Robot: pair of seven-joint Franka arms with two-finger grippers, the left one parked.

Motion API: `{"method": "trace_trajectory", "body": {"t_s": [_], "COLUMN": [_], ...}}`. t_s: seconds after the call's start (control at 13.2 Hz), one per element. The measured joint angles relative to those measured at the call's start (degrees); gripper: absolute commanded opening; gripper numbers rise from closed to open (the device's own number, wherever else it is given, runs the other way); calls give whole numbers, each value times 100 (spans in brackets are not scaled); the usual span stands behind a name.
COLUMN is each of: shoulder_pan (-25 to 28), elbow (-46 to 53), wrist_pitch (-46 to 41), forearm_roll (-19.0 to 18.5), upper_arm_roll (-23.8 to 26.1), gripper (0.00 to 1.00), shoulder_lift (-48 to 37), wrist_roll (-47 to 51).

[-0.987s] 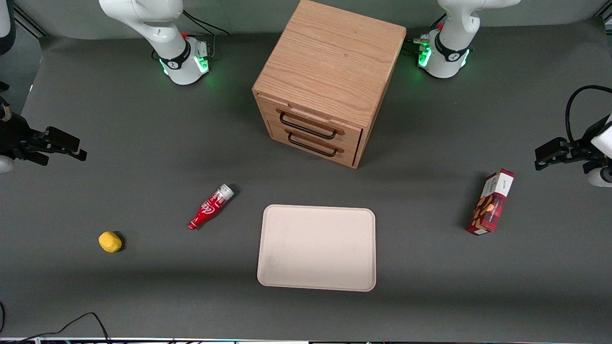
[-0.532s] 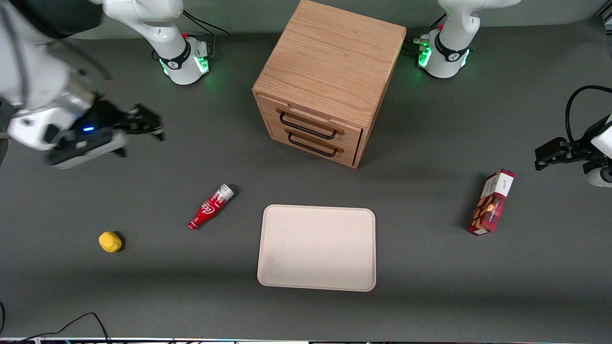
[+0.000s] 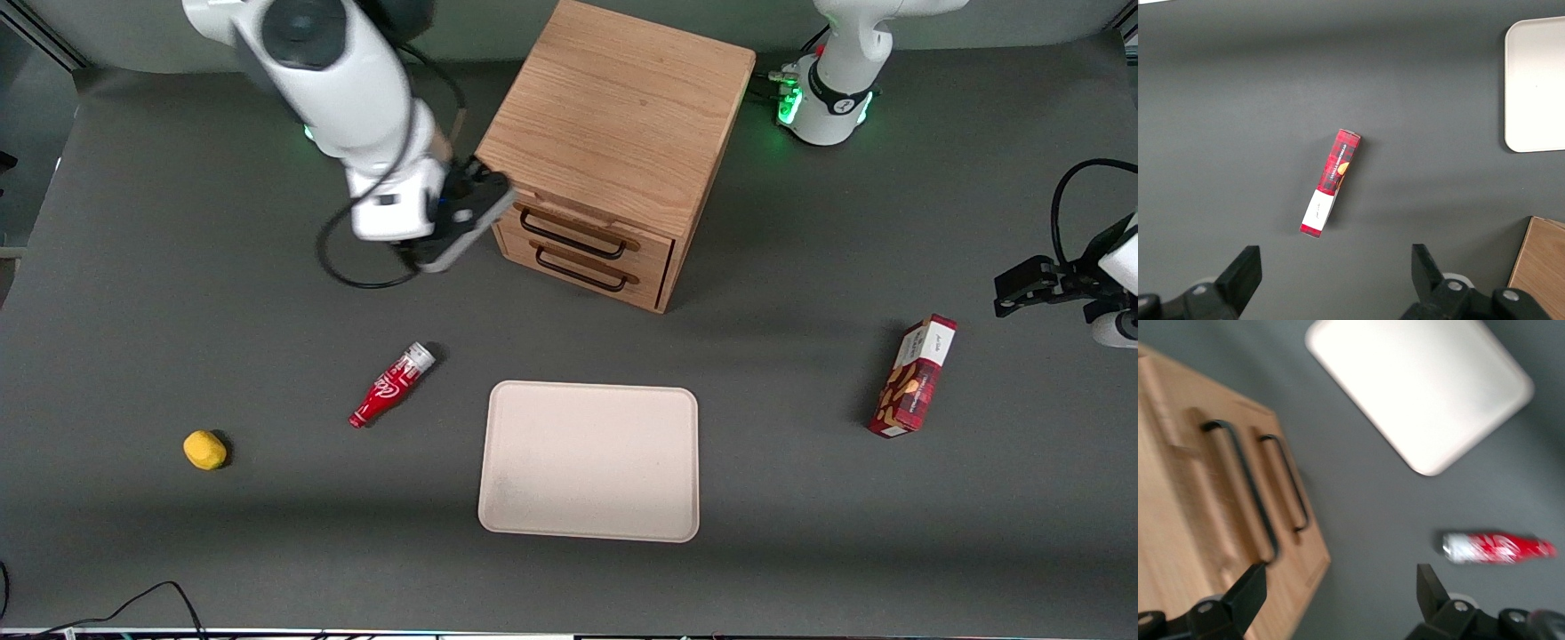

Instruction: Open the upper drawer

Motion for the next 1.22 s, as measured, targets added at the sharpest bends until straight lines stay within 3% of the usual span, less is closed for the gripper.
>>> {"method": "trace_trajectory", "body": {"t_s": [0.46,1.22], "shoulder_pan": [422,604], "elbow": [5,-250], "wrist_pitch": [807,1373], "forearm_roll": [-311,-809], "upper_arm_roll": [146,171], "gripper": [100,100], "shoulder_lift": [977,1325], "wrist_roll": [-191,-250]}}
